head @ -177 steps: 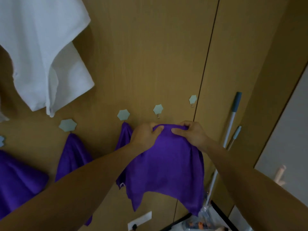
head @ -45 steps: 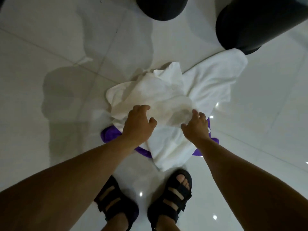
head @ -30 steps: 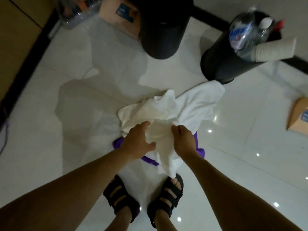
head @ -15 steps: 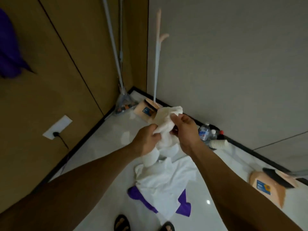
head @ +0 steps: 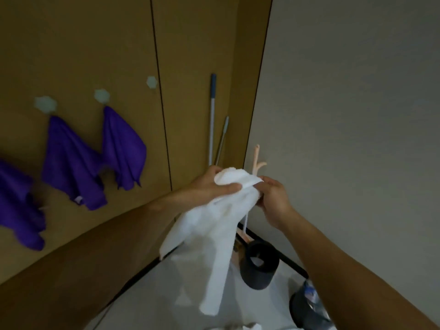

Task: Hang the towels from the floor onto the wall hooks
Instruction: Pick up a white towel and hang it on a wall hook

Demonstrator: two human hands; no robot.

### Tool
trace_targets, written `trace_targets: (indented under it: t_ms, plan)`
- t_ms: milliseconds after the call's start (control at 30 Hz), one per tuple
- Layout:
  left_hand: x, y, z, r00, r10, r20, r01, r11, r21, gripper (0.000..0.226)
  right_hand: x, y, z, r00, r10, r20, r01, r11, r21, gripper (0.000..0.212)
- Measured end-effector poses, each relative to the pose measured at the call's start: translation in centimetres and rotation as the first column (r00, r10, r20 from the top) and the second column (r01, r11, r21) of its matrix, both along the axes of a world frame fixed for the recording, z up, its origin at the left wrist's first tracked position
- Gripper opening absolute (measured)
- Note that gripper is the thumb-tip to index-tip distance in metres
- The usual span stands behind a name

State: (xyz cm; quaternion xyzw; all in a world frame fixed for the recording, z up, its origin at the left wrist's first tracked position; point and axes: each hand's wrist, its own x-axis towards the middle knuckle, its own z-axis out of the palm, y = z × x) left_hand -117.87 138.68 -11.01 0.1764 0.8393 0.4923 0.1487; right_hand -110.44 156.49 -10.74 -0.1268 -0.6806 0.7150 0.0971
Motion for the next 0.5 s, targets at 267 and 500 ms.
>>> trace_targets:
  t_ms: [267,500]
  plan:
    - [0.6,-4.4,4.0,0.901,0.026,-0.432,-0.18,0.93,-0.32,0.017,-1.3,1.1,3.8,0.981,0.195,0.023,-0.178,0.834,0.523,0.023]
    - [2.8,-4.8,8.5,0.926,0.135,-0.352,-0.268,0.892,-0.363,0.028,-2.8,1.4,5.4,0.995,0.071,-0.064,0.013,0.566,0.825,0.035]
